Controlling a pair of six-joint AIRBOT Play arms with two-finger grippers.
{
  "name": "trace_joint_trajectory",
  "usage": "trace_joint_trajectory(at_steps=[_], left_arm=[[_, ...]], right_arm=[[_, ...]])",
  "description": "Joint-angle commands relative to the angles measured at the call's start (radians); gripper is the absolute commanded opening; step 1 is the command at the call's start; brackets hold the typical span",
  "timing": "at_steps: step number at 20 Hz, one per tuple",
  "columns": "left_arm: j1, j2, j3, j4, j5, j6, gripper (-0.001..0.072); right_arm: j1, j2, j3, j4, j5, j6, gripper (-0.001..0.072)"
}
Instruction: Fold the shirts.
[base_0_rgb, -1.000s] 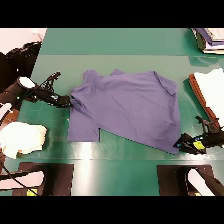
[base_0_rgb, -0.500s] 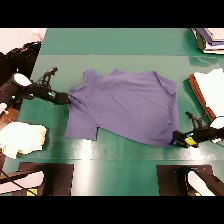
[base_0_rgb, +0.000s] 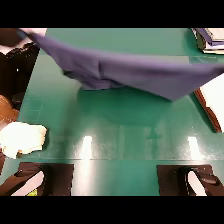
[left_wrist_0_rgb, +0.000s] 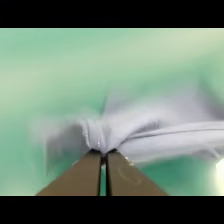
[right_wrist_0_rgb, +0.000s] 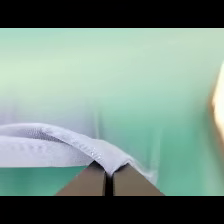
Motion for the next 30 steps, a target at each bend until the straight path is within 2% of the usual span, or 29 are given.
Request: trace_joint_trajectory(at_steps=[1,3,5,9,12,14,16,18,20,22,24,26,30], left_arm=[[0.001,0.075,0.360,0.000,0.021,-0.042,0.0025],[0.001,0.098,0.493,-0.012,0.077,-0.045,0.0025],[0.001,0.156,0.516,-0.030,0.155,-0.055,0.0025],[0.001,0.204,0.525,-0.095,0.176,-0.068,0.0024],[0.001,0.196,0.490,-0.086,0.151,-0.068,0.0024],[0.001,0.183,0.377,-0.086,0.129,-0.068,0.0024],[0.001,0.148,0.248,-0.086,0.045,-0.087,0.0024],[0.000,0.074,0.147,-0.086,-0.107,-0.095,0.0024],[-0.012,-0.028,0.056,-0.086,-0.259,-0.094,0.0025],[-0.040,-0.129,-0.050,-0.084,-0.329,-0.088,0.0025],[-0.062,-0.235,-0.137,-0.066,-0.286,-0.058,0.0025],[-0.068,-0.348,-0.174,-0.022,-0.189,-0.058,0.0026],[-0.065,-0.525,-0.174,-0.018,0.084,-0.035,0.0026]], right_arm=[[0.001,0.011,0.330,-0.023,-0.114,-0.032,0.0019],[0.001,-0.021,0.483,-0.054,-0.077,-0.042,0.0019],[-0.008,-0.062,0.621,-0.057,0.002,-0.063,0.0019],[-0.092,-0.169,0.866,-0.053,0.236,-0.061,0.0018],[-0.176,-0.235,0.914,-0.045,0.388,-0.060,0.0018],[-0.184,-0.267,0.828,-0.044,0.447,-0.044,0.0018],[-0.145,-0.311,0.703,-0.046,0.496,-0.042,0.0018],[-0.075,-0.390,0.606,-0.055,0.539,-0.042,0.0018],[-0.011,-0.483,0.527,-0.057,0.544,-0.042,0.0018],[0.034,-0.575,0.460,-0.056,0.534,-0.037,0.0018],[0.062,-0.671,0.420,-0.056,0.509,-0.034,0.0018],[0.064,-0.762,0.406,-0.055,0.459,-0.034,0.0018],[0.048,-0.926,0.454,-0.051,0.283,-0.035,0.0018]])
